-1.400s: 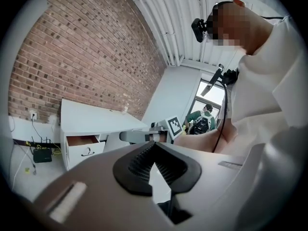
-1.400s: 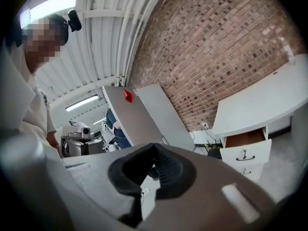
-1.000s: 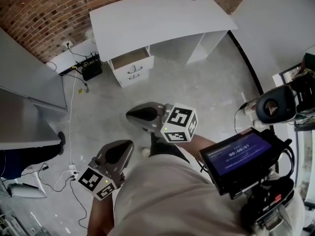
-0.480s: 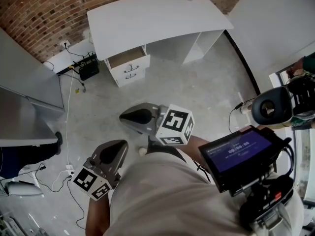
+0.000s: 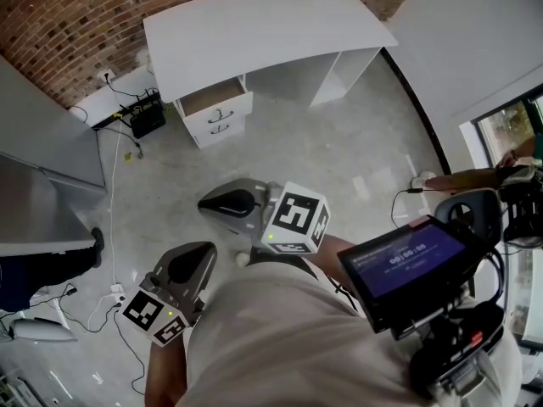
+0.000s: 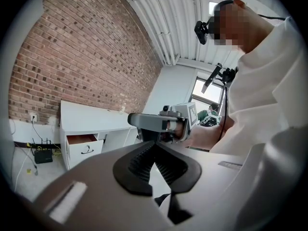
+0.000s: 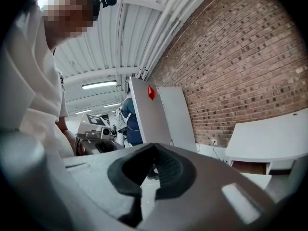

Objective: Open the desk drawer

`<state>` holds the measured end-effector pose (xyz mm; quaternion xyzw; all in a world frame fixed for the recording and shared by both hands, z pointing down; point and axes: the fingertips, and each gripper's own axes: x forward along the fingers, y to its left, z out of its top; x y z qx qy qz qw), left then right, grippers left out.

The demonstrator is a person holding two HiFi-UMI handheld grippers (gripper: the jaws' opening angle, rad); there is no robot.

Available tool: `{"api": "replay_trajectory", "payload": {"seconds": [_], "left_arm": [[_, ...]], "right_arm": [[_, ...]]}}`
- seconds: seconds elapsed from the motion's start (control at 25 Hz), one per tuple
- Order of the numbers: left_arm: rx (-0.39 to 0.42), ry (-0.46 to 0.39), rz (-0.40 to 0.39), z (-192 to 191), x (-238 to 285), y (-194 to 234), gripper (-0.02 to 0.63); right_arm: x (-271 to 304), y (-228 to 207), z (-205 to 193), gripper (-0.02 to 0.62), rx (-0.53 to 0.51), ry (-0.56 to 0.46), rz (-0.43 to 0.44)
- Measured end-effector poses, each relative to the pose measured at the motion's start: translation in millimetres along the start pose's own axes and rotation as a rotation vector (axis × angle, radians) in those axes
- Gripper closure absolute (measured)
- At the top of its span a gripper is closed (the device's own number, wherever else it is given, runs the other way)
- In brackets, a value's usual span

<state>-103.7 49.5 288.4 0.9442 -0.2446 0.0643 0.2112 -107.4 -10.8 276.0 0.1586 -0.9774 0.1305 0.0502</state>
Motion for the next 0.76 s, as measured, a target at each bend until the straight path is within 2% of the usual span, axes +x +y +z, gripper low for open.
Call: {"api": "replay_trajectory", "payload": {"seconds": [0.48, 0.76], "left_arm": [[-0.014, 0.008, -0.007, -9, 3, -4, 0.600], [-0.014, 0.011, -0.022, -16, 19, 10, 0.600]], "right_arm": [[-5, 3, -3, 0.592, -0.043, 0.000, -0.005], [-2, -16, -12, 0.592, -0.068, -0.005, -0.015]]}}
